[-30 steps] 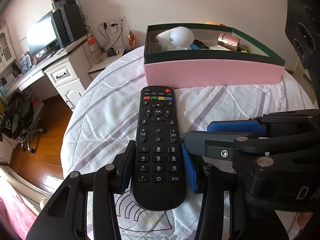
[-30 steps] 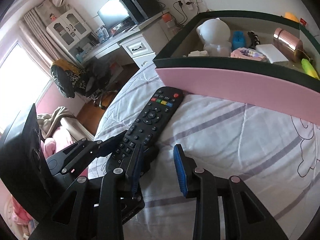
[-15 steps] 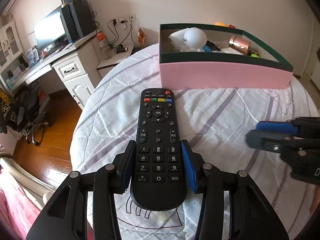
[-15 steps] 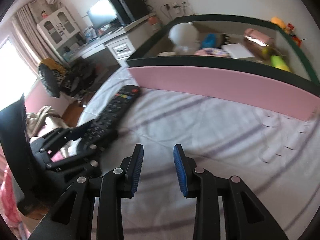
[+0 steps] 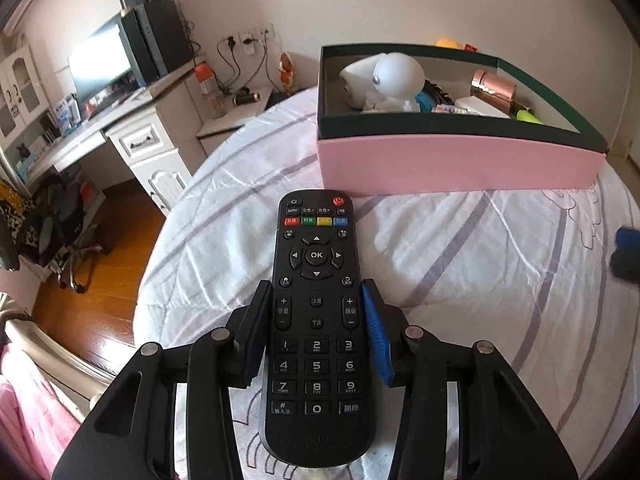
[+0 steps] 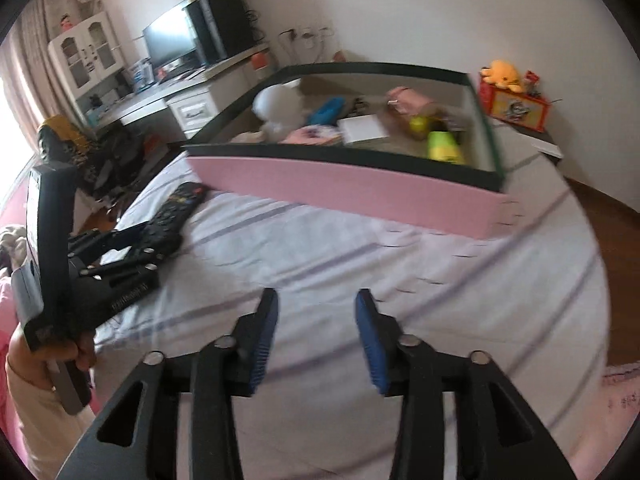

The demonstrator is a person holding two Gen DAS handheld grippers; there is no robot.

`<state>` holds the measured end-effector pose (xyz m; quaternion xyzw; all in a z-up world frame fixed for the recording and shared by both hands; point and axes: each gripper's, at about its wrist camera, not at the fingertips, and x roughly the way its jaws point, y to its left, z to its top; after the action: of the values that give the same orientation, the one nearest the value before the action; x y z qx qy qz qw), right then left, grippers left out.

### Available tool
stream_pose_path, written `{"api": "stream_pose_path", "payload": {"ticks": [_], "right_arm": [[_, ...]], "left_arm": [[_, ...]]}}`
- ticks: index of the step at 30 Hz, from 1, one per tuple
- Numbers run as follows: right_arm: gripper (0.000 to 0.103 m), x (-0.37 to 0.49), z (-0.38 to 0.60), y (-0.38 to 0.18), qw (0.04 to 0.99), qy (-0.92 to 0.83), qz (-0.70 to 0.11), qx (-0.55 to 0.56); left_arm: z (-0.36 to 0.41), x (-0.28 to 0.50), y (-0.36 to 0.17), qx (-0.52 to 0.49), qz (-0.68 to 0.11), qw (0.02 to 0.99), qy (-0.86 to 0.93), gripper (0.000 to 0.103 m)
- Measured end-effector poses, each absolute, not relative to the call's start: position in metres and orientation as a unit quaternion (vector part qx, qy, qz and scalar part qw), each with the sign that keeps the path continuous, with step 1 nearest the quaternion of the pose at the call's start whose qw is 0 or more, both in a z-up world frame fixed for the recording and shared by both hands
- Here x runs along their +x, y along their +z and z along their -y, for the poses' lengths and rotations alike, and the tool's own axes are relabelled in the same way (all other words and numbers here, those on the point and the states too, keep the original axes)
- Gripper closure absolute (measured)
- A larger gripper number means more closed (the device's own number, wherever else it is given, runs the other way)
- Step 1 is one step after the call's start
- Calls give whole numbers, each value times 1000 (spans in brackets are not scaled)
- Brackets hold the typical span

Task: Organize rigid objects
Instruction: 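Carry the black remote with the left tool over the pink box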

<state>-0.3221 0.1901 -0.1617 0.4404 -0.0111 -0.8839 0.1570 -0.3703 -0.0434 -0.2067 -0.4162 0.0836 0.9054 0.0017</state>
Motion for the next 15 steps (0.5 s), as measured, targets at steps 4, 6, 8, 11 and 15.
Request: {"api": "stream_pose_path", "payload": {"ticks": [4,6,8,11,15], "right_arm": [[59,-325,-218,-154,121,-893,0,432],[59,-328,-231,-150,102,-899,-3,426],[59,-331,-247,-141,86,-905,6,416],[59,-342,-263,-131,62,-913,15,402],[59,-365,-276,-121,28,-920,11,391]], "left_arm": [[56,-363,-204,-418,-75,-26,905,59],[63,-360,-203,-421,-76,-44,903,59],[72,-356,-204,-420,-80,-61,902,59],[86,-358,-205,-427,-69,-68,899,59],[87,-370,-205,-428,-81,-73,897,59]]}}
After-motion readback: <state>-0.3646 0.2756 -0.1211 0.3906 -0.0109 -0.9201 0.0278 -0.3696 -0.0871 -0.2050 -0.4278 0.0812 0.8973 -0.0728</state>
